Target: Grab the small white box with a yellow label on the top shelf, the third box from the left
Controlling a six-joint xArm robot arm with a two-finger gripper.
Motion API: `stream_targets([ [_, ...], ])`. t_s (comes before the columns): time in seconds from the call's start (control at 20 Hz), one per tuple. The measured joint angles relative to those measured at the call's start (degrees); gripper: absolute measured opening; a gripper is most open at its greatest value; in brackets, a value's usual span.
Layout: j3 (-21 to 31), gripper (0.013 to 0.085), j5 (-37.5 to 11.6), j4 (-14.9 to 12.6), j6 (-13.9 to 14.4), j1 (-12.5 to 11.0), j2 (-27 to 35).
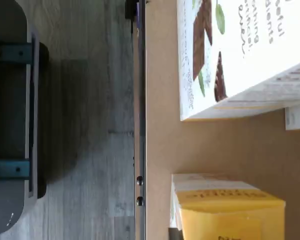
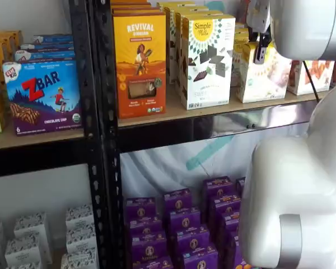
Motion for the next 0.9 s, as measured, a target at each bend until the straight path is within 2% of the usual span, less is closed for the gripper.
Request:
stream_targets([
  [0.5, 0.44, 0.0330, 2.79, 1.38, -0.67, -1.20, -2.52],
  [0.9, 1.90, 0.0330, 7.98, 1.05, -1.87, -2.67, -6.42],
])
